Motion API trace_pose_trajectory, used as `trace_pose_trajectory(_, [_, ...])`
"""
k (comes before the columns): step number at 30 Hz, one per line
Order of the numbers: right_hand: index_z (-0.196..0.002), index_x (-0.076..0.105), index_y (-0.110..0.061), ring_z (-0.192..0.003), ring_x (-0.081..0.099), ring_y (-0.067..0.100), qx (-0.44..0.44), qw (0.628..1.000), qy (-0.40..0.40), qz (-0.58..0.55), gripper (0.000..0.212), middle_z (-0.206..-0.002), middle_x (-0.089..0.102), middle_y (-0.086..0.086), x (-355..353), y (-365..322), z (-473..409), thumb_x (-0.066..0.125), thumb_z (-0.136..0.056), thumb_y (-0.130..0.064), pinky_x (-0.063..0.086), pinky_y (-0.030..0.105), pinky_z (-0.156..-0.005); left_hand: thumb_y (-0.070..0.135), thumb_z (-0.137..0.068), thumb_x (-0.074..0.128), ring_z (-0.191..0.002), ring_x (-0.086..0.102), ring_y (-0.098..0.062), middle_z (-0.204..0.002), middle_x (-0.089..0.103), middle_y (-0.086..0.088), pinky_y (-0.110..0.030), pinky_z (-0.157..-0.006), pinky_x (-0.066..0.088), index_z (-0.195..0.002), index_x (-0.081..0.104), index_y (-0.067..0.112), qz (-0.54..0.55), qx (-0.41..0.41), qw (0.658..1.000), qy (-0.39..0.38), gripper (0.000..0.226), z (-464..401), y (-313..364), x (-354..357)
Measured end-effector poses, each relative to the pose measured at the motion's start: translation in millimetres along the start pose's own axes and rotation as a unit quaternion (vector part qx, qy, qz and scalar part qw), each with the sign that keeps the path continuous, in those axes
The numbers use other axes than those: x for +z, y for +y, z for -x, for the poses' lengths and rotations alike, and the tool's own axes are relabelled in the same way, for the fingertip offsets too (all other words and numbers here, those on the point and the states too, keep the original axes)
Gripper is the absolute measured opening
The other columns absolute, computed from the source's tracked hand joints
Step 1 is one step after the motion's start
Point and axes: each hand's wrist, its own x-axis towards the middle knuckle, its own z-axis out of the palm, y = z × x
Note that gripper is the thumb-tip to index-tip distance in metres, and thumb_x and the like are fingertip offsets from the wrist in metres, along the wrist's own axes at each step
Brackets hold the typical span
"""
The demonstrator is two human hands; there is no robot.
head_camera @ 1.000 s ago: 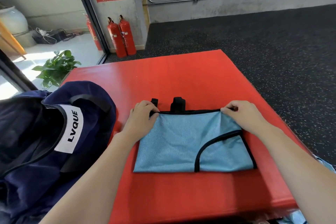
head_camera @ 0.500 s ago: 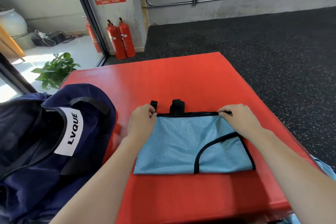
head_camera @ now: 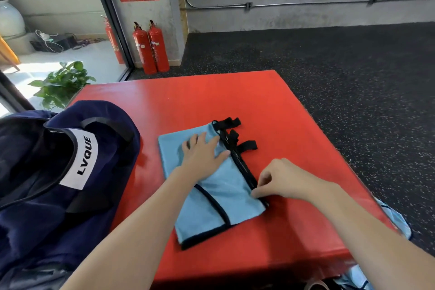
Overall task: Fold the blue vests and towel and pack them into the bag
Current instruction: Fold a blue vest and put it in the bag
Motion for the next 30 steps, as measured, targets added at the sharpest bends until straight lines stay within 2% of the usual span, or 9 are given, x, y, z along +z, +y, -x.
trace_pose_trajectory(5, [-0.072,0.077,-0.028,-0.054,0.05,-0.003,-0.023,0.999,-0.022,0.015,0.026,-0.062,0.068,-0.011,13.7,-11.2,19.3,0.08,-0.074,-0.054,0.034,0.017,-0.051,0.056,-0.102,0.035,-0.152,0.008,-0.028,-0.165,0.016,-0.009,-0.053,-0.12,0.007,-0.155,0.025,0.041,0.025,0.067,0.996,-0.056,0.055,10.3,23.7,-1.3])
trace_pose_trajectory(7, [-0.075,0.077,-0.027,-0.053,0.051,0.0,-0.027,0.999,-0.019,0.012,0.025,-0.064,0.069,-0.01,14.3,-13.0,26.8,0.08,-0.075,-0.051,0.04,0.019,-0.051,0.052,-0.104,0.035,-0.152,0.01,-0.028,-0.165,0.016,-0.008,-0.051,-0.12,0.008,-0.155,0.026,0.042,0.046,0.078,0.994,-0.06,0.053,19.3,26.3,-5.9])
trace_pose_trajectory(10, [-0.081,0.076,-0.03,-0.067,0.06,-0.002,-0.045,0.999,0.01,0.022,0.019,-0.075,0.071,-0.016,14.9,-11.8,38.2,0.078,-0.076,-0.048,0.05,0.023,-0.065,0.048,-0.105,0.037,-0.152,0.012,-0.025,-0.165,0.018,-0.006,-0.048,-0.12,0.009,-0.155,0.027,0.04,0.057,0.087,0.993,-0.051,0.052,38.8,18.8,-16.0])
trace_pose_trajectory(12, [-0.088,0.075,-0.031,-0.077,0.059,-0.006,-0.068,0.996,0.04,0.028,0.016,-0.084,0.069,-0.02,16.2,-9.2,46.1,0.078,-0.078,-0.042,0.045,0.016,-0.069,0.045,-0.105,0.04,-0.152,0.015,-0.023,-0.165,0.02,-0.003,-0.046,-0.121,0.009,-0.155,0.029,0.038,0.064,0.089,0.993,-0.047,0.052,54.0,8.1,-23.9])
trace_pose_trajectory(14, [-0.096,0.073,-0.033,-0.083,0.056,-0.006,-0.104,0.992,0.067,0.031,0.016,-0.092,0.067,-0.02,18.6,-7.7,53.5,0.077,-0.08,-0.037,0.042,0.015,-0.073,0.042,-0.103,0.045,-0.15,0.022,-0.022,-0.162,0.028,-0.001,-0.045,-0.121,0.014,-0.152,0.036,0.036,0.078,0.097,0.992,-0.035,0.05,72.3,-5.0,-30.3])
trace_pose_trajectory(17, [-0.103,0.071,-0.037,-0.096,0.054,-0.006,-0.153,0.985,0.075,0.04,0.022,-0.101,0.064,-0.024,26.5,-8.7,65.8,0.072,-0.081,-0.035,0.043,0.019,-0.088,0.039,-0.099,0.056,-0.139,0.042,-0.018,-0.148,0.05,0.002,-0.04,-0.115,0.033,-0.142,0.052,0.03,0.11,0.141,0.984,-0.006,0.044,105.7,-23.3,-39.3])
trace_pose_trajectory(21, [-0.115,0.069,-0.037,-0.114,0.048,-0.001,-0.185,0.976,0.037,0.107,0.038,-0.115,0.062,-0.024,45.1,-13.0,74.7,0.062,-0.079,-0.029,0.044,0.025,-0.098,0.043,-0.092,0.065,-0.121,0.053,-0.005,-0.127,0.064,0.013,-0.025,-0.107,0.038,-0.129,0.065,0.034,0.125,0.157,0.979,-0.022,0.038,155.9,-43.8,-45.1])
trace_pose_trajectory(25, [-0.124,0.066,-0.035,-0.117,0.046,0.005,-0.204,0.954,0.06,0.211,0.045,-0.123,0.061,-0.022,60.2,-13.6,67.6,0.059,-0.081,-0.028,0.046,0.029,-0.095,0.051,-0.087,0.069,-0.109,0.056,0.0,-0.112,0.067,0.019,-0.023,-0.099,0.042,-0.117,0.071,0.032,0.122,0.163,0.978,-0.042,0.036,187.5,-64.1,-41.8])
trace_pose_trajectory(30, [-0.103,0.074,-0.032,-0.099,0.058,0.012,-0.221,0.929,0.15,0.257,0.026,-0.1,0.068,-0.019,72.5,-17.5,59.8,0.062,-0.081,-0.033,0.047,0.03,-0.08,0.058,-0.085,0.068,-0.105,0.054,0.001,-0.111,0.065,0.022,-0.023,-0.094,0.045,-0.116,0.069,0.031,0.118,0.153,0.981,-0.012,0.041,202.1,-81.4,-34.6])
